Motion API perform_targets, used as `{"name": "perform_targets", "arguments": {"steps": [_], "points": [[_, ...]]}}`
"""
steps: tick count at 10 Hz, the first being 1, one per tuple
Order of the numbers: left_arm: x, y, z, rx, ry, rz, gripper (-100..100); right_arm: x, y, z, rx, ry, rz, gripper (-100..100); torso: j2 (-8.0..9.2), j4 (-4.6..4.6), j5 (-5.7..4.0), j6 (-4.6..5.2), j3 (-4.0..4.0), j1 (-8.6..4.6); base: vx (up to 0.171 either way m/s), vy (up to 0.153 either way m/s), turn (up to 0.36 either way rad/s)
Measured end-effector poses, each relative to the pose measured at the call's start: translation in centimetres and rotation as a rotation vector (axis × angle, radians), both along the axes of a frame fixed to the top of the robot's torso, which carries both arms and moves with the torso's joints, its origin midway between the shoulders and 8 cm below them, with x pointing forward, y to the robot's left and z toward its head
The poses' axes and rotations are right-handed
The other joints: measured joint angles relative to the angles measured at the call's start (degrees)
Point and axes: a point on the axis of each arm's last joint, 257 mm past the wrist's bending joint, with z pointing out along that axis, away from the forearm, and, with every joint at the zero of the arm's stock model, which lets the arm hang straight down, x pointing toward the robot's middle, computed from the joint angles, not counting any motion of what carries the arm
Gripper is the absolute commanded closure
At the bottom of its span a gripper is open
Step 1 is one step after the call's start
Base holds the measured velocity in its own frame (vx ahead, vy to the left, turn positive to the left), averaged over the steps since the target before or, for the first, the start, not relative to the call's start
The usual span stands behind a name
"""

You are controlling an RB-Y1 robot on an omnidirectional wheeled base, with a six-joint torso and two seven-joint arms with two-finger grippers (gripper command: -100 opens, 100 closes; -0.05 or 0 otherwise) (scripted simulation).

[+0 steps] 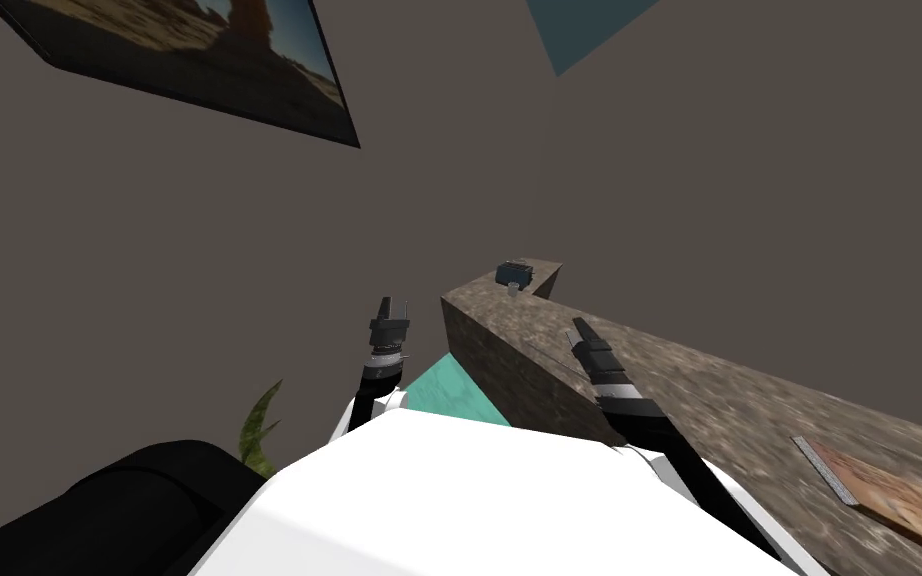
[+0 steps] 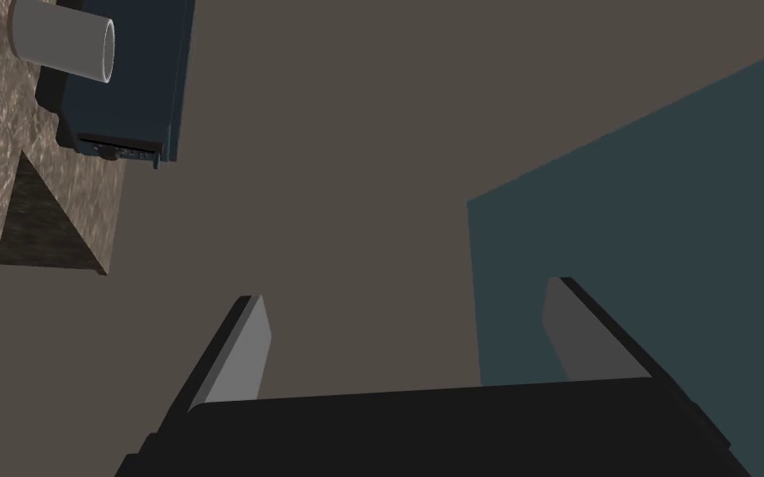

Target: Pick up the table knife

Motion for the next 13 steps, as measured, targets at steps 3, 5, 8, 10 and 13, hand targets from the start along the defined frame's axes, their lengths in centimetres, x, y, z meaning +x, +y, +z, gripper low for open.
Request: {"name": "perform_targets", "arguments": {"steps": [3,5,8,10,13], "points": [[0.0,0.0,0.0,0.000,0.000,0.000,0,0.1,-0.6,-1.9,-0.099,0.076,0.006,-100,-0.01,0.00,0.00,-0.01,0.00,0.00,-0.014,-0.023,0.170],[0.0,0.0,0.0,0.000,0.000,0.000,0,0.3,-0.9,-3.2,-0.166,0.125,0.011,-100,0.00,0.00,-0.01,0.03,0.00,-0.03,-0.012,-0.026,0.107],[0.0,0.0,0.0,0.000,0.000,0.000,0,0.5,-1.1,-5.0,-0.270,0.201,0.027,-100,-0.01,0.00,-0.02,0.04,-0.01,-0.06,-0.018,-0.036,0.179],[0.0,0.0,0.0,0.000,0.000,0.000,0,0.4,-1.2,-6.4,-0.346,0.256,0.043,-100,0.04,0.01,-0.02,0.01,0.02,-0.10,-0.028,-0.045,0.167],[0.0,0.0,0.0,0.000,0.000,0.000,0,0.6,-1.2,-8.4,-0.448,0.326,0.072,-100,0.01,0.01,-0.03,0.00,0.01,-0.14,-0.025,-0.050,0.190]]}}
